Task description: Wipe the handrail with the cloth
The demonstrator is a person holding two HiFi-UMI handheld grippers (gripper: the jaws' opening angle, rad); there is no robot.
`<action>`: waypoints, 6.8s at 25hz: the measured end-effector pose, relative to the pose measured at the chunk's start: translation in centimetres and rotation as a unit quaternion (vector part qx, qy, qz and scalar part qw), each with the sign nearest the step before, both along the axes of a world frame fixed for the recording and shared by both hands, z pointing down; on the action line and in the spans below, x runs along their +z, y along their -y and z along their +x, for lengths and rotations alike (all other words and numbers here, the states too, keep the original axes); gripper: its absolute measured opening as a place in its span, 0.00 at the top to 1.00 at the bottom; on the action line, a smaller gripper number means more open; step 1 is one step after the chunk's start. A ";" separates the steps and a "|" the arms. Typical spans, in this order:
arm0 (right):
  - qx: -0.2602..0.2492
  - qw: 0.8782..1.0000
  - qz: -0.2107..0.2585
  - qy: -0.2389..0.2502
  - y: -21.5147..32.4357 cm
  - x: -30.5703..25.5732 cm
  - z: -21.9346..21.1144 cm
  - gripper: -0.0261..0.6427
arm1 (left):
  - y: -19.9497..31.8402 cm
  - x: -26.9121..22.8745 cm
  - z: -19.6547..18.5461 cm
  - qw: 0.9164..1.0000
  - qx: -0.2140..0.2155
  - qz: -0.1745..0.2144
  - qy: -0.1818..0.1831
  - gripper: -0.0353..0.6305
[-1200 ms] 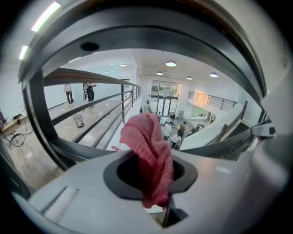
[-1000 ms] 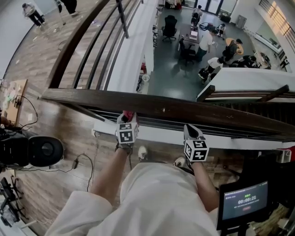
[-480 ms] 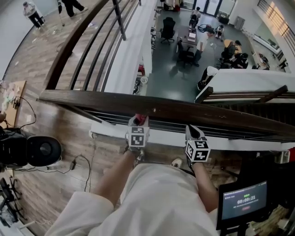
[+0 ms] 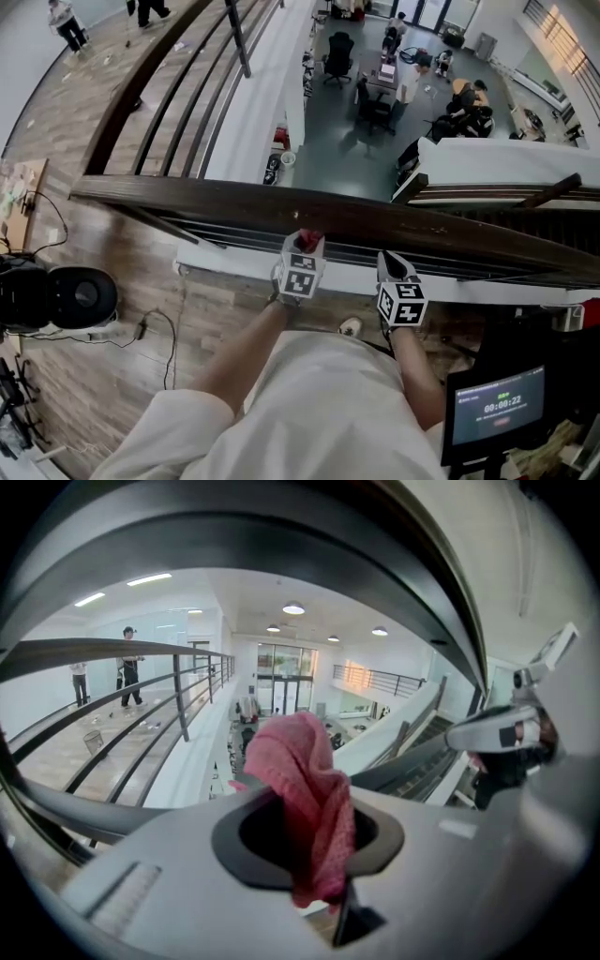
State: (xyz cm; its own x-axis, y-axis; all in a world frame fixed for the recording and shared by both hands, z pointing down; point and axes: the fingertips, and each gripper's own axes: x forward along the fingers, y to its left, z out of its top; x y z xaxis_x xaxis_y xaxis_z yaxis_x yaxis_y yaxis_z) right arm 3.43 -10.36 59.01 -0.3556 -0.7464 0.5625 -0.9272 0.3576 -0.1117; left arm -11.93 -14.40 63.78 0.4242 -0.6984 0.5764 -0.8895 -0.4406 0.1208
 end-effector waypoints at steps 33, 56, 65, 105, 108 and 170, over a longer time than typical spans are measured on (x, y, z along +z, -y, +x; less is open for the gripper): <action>-0.009 1.000 0.005 -0.007 2.0 -0.7 -5.9 0.96 | 0.9 0.4 -11.0 1.000 -0.015 0.006 0.020 0.81; -0.003 1.000 -0.003 -0.011 3.5 -0.5 -12.6 0.96 | 1.4 -1.0 -24.0 0.998 -0.060 -0.012 0.014 0.81; -0.011 1.000 -0.002 -0.022 4.1 -0.7 -14.6 0.96 | 2.2 -1.0 -31.4 0.994 -0.108 -0.014 0.020 0.81; -0.029 1.000 -0.001 -0.011 2.4 0.0 -12.3 0.96 | 1.6 0.7 -34.3 0.976 -0.189 0.019 0.102 0.82; -0.023 1.000 -0.002 -0.006 2.1 0.0 -11.0 0.96 | 1.5 0.8 -32.3 0.978 -0.184 0.019 0.099 0.82; 0.005 1.000 0.010 -0.009 0.1 0.4 8.1 0.96 | -0.1 1.7 2.3 0.999 -0.036 0.005 0.029 0.82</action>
